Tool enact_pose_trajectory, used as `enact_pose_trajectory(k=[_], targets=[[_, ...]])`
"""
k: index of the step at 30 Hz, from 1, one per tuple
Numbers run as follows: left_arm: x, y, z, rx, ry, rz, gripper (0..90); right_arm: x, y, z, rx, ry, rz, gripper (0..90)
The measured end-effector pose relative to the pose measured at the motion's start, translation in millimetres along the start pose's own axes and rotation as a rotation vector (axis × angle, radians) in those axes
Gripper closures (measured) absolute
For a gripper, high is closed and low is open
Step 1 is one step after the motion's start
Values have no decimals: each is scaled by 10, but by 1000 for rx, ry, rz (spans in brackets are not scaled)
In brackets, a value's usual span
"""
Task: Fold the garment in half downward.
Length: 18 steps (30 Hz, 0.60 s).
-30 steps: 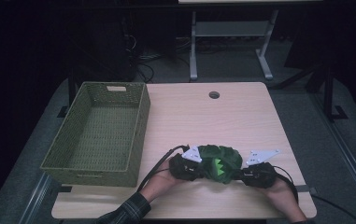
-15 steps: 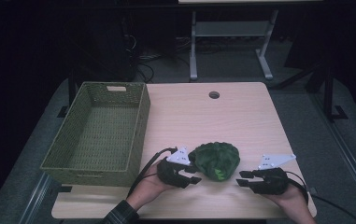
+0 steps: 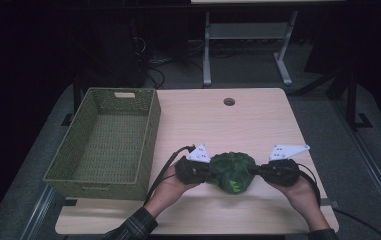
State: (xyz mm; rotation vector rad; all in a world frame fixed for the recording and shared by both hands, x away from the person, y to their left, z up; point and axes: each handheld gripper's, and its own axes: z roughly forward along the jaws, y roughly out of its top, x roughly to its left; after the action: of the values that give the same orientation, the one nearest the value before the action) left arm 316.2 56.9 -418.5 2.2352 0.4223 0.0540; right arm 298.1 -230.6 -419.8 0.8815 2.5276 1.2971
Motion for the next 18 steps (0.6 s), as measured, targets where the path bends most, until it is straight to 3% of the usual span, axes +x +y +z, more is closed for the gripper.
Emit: enact_pose_trajectory(k=[3,8,18], targets=[[34,-49,114,40,2,-23,894,-46,-25,107,35,3,11,899],[63,-143,251,103,7,-20,895,-53,-142,267,129,20,26,900],[77,-221,369,151,12,-9,897,-14,-265,373,187,43,29,900]])
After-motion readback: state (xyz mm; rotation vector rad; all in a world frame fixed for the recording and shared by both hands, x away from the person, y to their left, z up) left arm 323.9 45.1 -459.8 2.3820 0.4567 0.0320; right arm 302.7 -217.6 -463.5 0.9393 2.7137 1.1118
